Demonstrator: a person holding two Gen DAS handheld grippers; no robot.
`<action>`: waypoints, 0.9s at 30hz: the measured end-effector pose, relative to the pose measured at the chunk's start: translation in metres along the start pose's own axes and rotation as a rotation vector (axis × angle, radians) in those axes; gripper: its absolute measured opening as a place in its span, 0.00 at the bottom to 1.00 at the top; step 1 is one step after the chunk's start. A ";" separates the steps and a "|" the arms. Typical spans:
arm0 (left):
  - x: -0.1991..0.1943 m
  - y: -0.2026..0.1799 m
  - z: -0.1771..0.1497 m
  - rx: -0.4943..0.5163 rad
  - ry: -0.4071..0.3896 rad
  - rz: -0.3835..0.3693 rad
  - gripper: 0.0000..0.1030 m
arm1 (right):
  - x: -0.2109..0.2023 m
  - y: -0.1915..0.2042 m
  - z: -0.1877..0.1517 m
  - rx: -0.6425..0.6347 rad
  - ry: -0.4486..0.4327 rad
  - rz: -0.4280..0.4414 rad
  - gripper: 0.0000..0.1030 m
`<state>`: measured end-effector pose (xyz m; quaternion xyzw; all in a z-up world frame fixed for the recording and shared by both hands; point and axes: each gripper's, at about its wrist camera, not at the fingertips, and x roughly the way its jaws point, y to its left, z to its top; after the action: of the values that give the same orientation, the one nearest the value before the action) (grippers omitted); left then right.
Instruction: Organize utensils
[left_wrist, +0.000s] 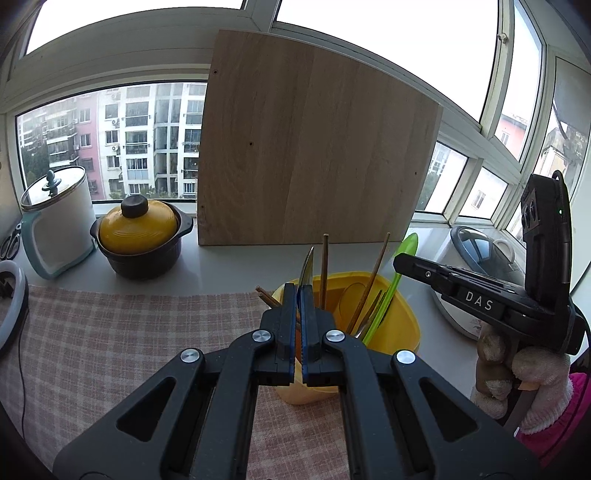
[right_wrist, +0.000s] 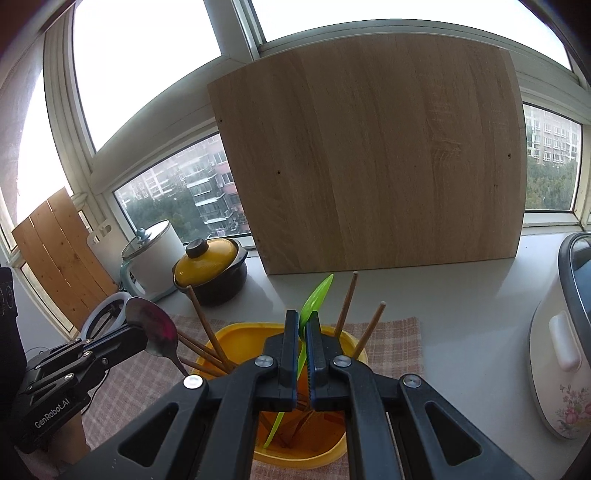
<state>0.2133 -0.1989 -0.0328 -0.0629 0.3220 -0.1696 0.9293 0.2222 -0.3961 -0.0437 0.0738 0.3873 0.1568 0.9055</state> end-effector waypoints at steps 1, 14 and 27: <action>-0.001 0.000 -0.001 -0.001 0.001 0.001 0.00 | -0.001 0.000 -0.001 0.003 0.004 0.001 0.01; -0.014 -0.001 -0.010 0.017 0.018 -0.018 0.04 | -0.018 0.012 -0.016 -0.011 0.010 -0.036 0.29; -0.044 0.004 -0.016 0.023 -0.014 -0.007 0.30 | -0.054 0.027 -0.025 -0.038 -0.048 -0.094 0.76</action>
<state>0.1722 -0.1794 -0.0204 -0.0547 0.3132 -0.1760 0.9316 0.1628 -0.3890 -0.0169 0.0422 0.3654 0.1197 0.9222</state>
